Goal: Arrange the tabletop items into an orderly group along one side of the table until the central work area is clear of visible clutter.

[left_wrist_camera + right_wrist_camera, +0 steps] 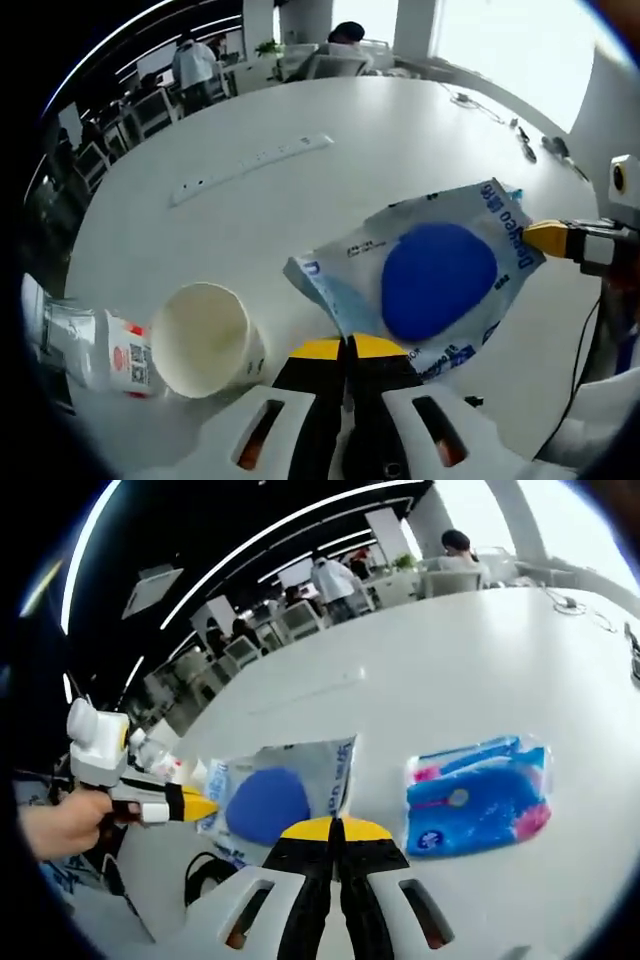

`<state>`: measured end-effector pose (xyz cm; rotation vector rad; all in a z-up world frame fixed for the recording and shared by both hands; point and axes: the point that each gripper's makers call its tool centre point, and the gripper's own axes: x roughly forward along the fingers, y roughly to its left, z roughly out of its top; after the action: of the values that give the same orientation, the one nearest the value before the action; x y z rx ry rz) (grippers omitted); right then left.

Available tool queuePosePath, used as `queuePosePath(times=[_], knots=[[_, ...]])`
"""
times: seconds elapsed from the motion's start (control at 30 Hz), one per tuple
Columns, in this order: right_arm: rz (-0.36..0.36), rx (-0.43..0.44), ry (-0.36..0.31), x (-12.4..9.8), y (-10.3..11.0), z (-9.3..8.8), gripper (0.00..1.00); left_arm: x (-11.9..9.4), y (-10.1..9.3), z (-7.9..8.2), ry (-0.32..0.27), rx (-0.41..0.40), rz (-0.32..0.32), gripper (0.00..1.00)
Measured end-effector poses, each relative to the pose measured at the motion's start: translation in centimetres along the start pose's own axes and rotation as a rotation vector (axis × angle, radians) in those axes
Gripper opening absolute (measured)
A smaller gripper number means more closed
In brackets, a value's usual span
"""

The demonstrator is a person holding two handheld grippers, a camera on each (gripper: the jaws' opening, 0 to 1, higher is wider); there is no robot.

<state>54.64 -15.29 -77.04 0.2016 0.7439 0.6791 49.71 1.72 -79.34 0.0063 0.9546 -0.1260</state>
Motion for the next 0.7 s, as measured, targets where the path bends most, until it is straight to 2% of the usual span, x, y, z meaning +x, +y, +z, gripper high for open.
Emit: queuePosePath(times=[0.37,0.53,0.7], knots=[[-0.015,-0.027,0.041,1.6,-0.7,-0.6,0.0,1.3,0.6,0.0,0.02,0.012,0.031,0.0],[-0.022,-0.048,0.058,2.5,-1.0,-0.6,0.0,1.9,0.8,-0.4,0.039,0.066,0.049,0.0],[-0.03,-0.075,0.078,3.1,-1.3,-0.9,0.0,2.3,0.8,-0.5,0.042,0.063,0.055,0.0]])
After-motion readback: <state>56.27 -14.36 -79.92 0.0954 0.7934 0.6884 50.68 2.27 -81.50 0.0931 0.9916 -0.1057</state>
